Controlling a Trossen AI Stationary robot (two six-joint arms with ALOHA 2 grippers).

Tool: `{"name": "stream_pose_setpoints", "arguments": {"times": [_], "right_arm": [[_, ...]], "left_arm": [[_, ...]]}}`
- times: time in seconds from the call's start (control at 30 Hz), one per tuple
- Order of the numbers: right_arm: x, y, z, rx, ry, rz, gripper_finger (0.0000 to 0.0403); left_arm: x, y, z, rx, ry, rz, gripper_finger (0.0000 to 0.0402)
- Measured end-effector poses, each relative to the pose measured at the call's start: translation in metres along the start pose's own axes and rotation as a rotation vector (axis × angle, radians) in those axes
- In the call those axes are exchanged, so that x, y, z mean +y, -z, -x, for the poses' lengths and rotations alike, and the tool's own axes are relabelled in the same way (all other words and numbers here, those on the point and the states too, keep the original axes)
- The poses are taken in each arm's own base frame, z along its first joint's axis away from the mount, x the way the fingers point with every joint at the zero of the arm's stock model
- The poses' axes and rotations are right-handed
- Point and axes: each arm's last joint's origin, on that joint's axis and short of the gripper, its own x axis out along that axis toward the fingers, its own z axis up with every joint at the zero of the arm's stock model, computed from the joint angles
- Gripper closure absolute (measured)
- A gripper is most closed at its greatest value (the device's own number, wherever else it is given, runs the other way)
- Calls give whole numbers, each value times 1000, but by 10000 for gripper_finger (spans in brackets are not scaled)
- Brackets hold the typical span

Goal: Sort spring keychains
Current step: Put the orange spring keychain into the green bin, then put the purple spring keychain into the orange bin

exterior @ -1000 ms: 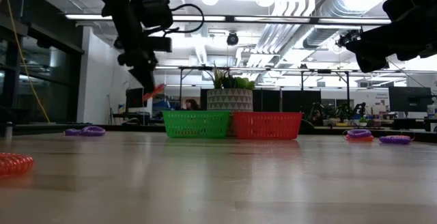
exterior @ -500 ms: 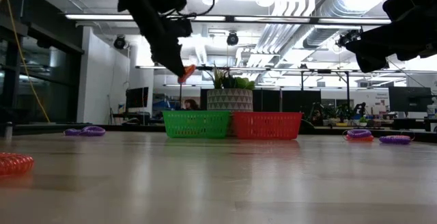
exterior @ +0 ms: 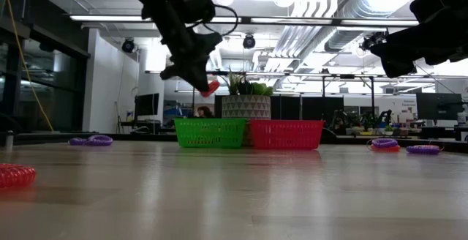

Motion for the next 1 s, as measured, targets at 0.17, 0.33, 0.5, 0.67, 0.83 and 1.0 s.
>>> {"name": "stream_pose_setpoints", "arguments": {"times": [0.17, 0.33, 0.5, 0.67, 0.83, 1.0], "right_arm": [[0, 0, 0, 0, 0, 0, 244], [0, 0, 0, 0, 0, 0, 246], [0, 0, 0, 0, 0, 0, 242], [0, 0, 0, 0, 0, 0, 241], [0, 0, 0, 0, 0, 0, 246], [0, 0, 0, 0, 0, 0, 246]], "left_arm": [[1, 3, -16, 45, -4, 50, 395], [2, 4, -22, 67, -1, 73, 397], [3, 4, -22, 53, -30, 75, 368], [4, 4, -22, 47, -63, 75, 327], [5, 5, -22, 41, -103, 74, 293], [5, 5, -22, 46, -86, 60, 271]]}}
